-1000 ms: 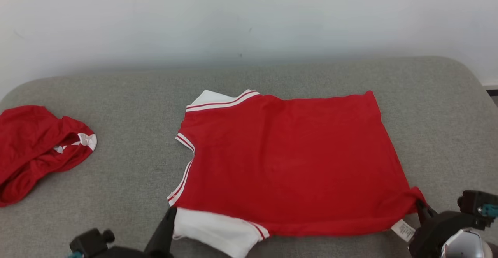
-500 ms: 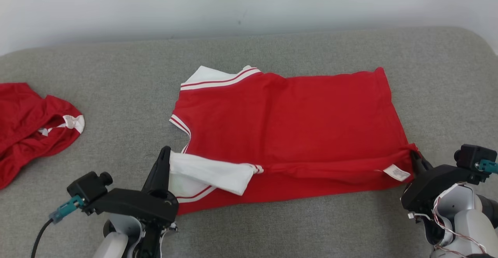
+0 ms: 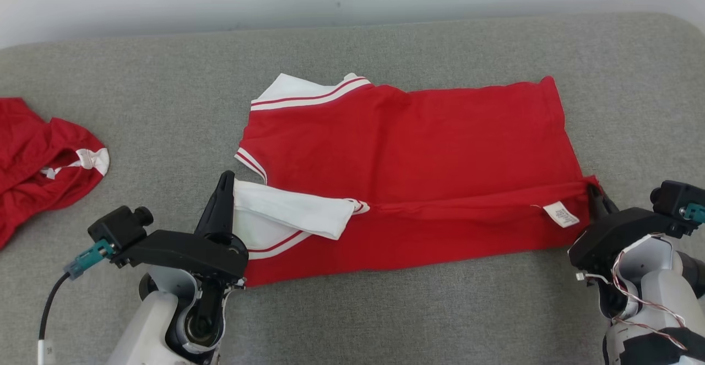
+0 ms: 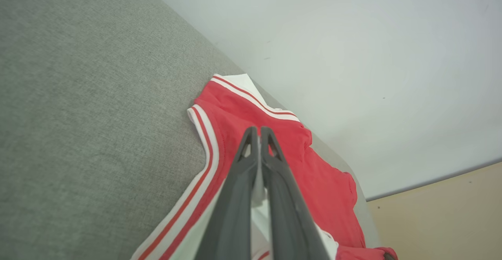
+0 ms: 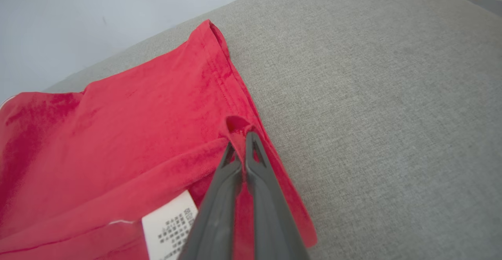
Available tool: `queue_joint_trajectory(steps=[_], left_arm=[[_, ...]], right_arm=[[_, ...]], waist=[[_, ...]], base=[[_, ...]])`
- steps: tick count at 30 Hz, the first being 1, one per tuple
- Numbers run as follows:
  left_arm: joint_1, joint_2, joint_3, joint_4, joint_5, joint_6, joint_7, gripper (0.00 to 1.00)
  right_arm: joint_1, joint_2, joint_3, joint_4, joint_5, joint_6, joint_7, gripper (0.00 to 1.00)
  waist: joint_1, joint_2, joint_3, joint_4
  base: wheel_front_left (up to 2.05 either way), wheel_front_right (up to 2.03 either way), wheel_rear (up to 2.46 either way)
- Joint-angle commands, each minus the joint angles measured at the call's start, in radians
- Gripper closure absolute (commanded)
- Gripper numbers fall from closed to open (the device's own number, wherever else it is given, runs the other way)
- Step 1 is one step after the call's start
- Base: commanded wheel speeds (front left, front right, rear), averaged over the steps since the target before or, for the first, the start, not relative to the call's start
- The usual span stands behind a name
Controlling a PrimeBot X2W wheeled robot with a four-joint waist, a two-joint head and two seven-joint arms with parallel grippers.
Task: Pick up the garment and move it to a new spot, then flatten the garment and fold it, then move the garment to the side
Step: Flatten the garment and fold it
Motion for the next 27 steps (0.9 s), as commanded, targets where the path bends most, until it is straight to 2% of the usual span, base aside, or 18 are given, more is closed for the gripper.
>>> queue_joint_trajectory(steps=[1, 2, 3, 4, 13, 16, 22, 27], left_arm=[[-0.019, 0.000, 0.001, 0.012, 0.013, -0.005, -0.004, 1.00], [-0.027, -0.002, 0.003, 0.021, 0.016, -0.002, -0.011, 1.00], [-0.034, -0.005, 0.005, 0.028, 0.018, -0.001, -0.015, 0.85], [-0.038, -0.007, 0.006, 0.035, 0.022, -0.002, -0.021, 0.00], [-0.033, -0.007, -0.015, 0.059, 0.091, -0.017, -0.072, 0.00], [0.007, 0.012, -0.036, 0.045, 0.151, -0.001, -0.082, 0.00], [0.121, 0.057, -0.143, 0.017, 0.297, 0.080, -0.071, 0.00], [0.169, 0.077, -0.183, 0.028, 0.350, 0.152, -0.047, 0.00]], right_arm=[[-0.023, -0.001, -0.005, 0.009, 0.005, -0.002, -0.020, 0.69], [-0.031, -0.001, -0.007, 0.012, 0.008, -0.002, -0.033, 0.00], [-0.039, 0.000, -0.012, 0.015, 0.013, -0.002, -0.051, 0.00], [-0.047, 0.001, -0.016, 0.020, 0.020, -0.002, -0.066, 0.00], [-0.035, -0.004, -0.014, 0.063, 0.019, -0.002, -0.107, 0.00], [-0.008, -0.019, -0.025, 0.062, 0.004, -0.002, -0.092, 0.00], [0.051, -0.047, -0.052, 0.032, -0.042, -0.002, -0.033, 0.00], [0.059, -0.049, -0.059, 0.002, -0.091, -0.002, 0.042, 0.00]], waist=[[-0.0002, -0.0001, 0.006, -0.001], [-0.0002, -0.0001, 0.009, -0.001], [-0.0002, -0.0001, 0.010, -0.002], [-0.0002, -0.0001, 0.011, -0.002], [-0.0002, -0.0001, -0.016, 0.000], [-0.0002, -0.0001, -0.029, 0.000], [-0.0002, -0.0001, -0.035, 0.009], [-0.0002, -0.0001, -0.027, 0.016]], base=[[0.00, 0.00, 0.00], [0.00, 0.00, 0.00], [0.00, 0.00, 0.00], [0.00, 0.00, 0.00], [0.00, 0.00, 0.00], [0.00, 0.00, 0.00], [0.00, 0.00, 0.00], [0.00, 0.00, 0.00]])
